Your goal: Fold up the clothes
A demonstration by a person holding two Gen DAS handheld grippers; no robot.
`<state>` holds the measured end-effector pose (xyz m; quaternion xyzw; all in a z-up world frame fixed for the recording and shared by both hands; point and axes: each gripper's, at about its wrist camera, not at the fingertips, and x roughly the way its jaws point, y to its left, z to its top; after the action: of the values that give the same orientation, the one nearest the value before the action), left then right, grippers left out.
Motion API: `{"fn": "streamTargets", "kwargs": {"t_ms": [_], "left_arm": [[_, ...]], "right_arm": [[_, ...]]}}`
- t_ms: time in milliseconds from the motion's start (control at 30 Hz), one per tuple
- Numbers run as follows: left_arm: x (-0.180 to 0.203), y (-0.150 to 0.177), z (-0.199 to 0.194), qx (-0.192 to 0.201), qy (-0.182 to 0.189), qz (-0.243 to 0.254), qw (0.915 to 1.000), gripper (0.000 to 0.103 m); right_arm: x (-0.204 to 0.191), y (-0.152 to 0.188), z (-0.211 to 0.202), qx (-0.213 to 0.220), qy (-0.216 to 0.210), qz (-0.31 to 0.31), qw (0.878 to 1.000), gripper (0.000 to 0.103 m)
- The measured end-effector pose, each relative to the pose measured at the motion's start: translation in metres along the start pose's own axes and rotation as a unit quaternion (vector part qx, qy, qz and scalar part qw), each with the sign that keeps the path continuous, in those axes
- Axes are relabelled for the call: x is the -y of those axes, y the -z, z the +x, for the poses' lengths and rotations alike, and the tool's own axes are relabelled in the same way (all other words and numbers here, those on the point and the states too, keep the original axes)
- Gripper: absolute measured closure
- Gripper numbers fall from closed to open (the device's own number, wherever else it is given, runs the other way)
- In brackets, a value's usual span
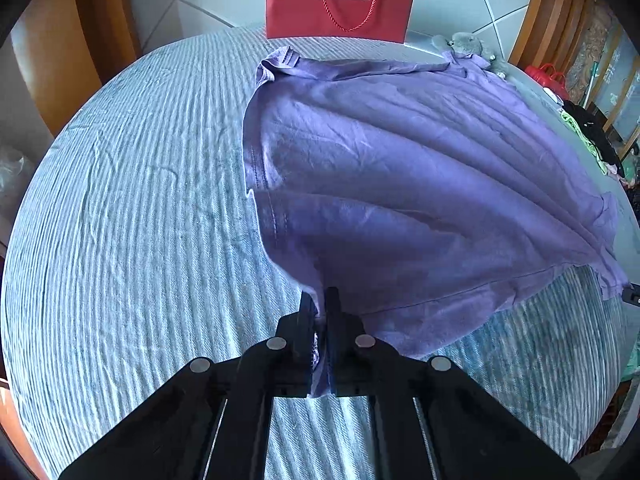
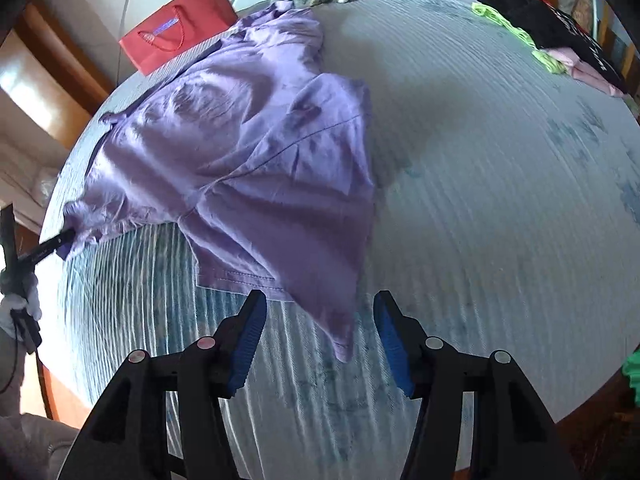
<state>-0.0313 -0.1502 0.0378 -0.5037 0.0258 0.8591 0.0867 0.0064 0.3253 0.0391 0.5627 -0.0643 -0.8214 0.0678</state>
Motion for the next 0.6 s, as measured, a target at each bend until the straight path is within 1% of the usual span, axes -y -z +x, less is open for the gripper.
{"fn": "streamTargets", "kwargs": {"t_ms": [33, 67, 100, 200, 300, 433, 533, 600], "left_arm": [[0.001, 0.002, -0.006, 0.009, 0.002, 0.0, 1.0, 0.1], [0.001, 0.004, -0.013, 0.018, 0.005, -0.003, 0.9998, 0.1], [-0.001, 0.006, -0.021, 0.027, 0.011, -0.011, 0.9995, 0.1], [-0.007, 0.013, -0.043, 0.048, 0.019, -0.024, 0.9984, 0.1], [-0.012, 0.018, -0.05, 0.049, 0.02, -0.028, 0.9982, 0.1], [-0.02, 0.03, -0.059, 0.041, 0.014, -0.038, 0.9983, 0.1], [-0.025, 0.043, -0.073, 0.037, 0.014, -0.041, 0.9984, 0.1], [-0.028, 0.05, -0.079, 0.032, 0.012, -0.041, 0.9986, 0.1]], "right_arm": [[-0.003, 0.0, 0.002, 0.0, 0.011, -0.006, 1.0, 0.066], [-0.003, 0.0, -0.001, 0.005, 0.001, -0.001, 1.0, 0.095], [0.0, 0.001, -0.005, 0.007, -0.019, 0.018, 1.0, 0.1], [0.01, 0.008, -0.024, 0.017, -0.067, 0.056, 0.996, 0.1], [0.017, 0.018, -0.038, 0.014, -0.101, 0.085, 0.991, 0.1], [0.01, 0.026, -0.046, 0.001, -0.127, 0.092, 0.988, 0.1], [0.0, 0.035, -0.052, -0.017, -0.139, 0.088, 0.986, 0.1], [-0.002, 0.041, -0.055, -0.027, -0.144, 0.097, 0.984, 0.1]]}}
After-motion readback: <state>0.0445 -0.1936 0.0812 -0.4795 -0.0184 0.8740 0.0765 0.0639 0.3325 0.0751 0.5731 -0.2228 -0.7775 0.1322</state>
